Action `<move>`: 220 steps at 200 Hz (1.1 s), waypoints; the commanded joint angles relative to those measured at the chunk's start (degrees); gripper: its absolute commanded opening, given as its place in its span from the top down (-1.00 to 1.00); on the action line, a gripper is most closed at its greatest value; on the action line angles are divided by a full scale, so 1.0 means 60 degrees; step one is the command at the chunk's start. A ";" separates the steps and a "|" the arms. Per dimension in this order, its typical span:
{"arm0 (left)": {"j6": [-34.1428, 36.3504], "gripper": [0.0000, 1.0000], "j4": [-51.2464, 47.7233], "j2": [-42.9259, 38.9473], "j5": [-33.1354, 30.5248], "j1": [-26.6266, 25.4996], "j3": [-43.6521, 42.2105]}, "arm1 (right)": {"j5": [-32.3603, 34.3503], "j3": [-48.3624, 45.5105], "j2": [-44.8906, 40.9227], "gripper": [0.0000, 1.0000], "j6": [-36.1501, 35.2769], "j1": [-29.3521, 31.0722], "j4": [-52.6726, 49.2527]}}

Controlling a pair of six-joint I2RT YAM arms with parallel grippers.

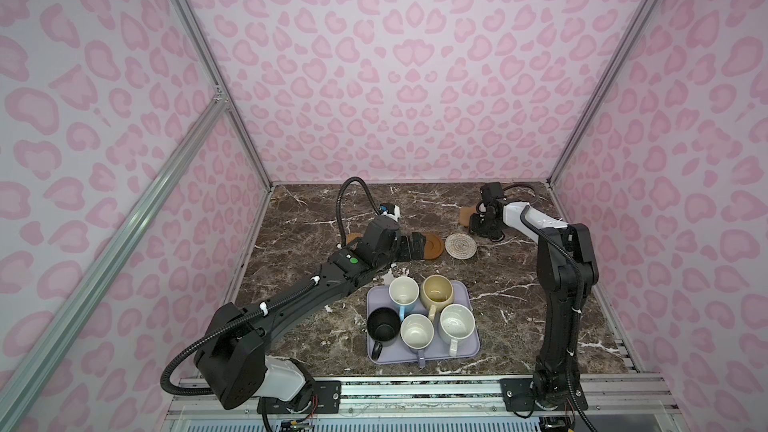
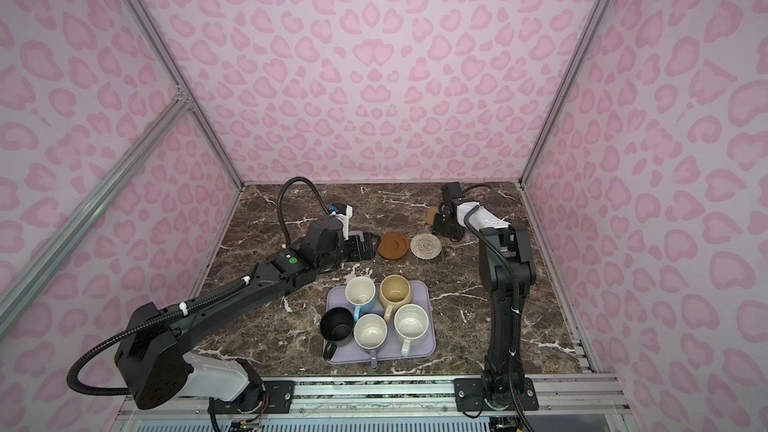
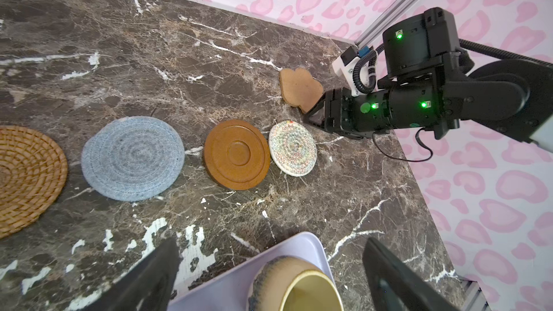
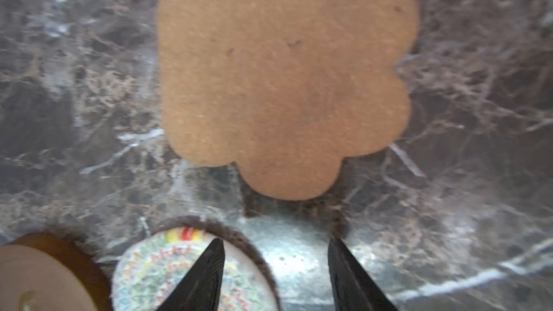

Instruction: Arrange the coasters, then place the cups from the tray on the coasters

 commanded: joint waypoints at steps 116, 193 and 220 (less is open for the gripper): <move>0.0124 -0.94 0.0047 0.0108 -0.0478 -0.0003 0.0148 | -0.0219 0.1586 0.1504 -0.61 0.0424 -0.0521 0.0164; 0.0142 -0.94 0.0004 0.0224 -0.0511 -0.0008 0.0245 | 0.2546 0.2652 0.1705 -0.85 -0.0581 0.0009 -0.0687; 0.0083 -0.94 0.0052 0.0253 -0.0449 0.0001 0.0245 | 0.2979 0.2446 0.1268 -0.82 -0.1081 0.0316 -0.0417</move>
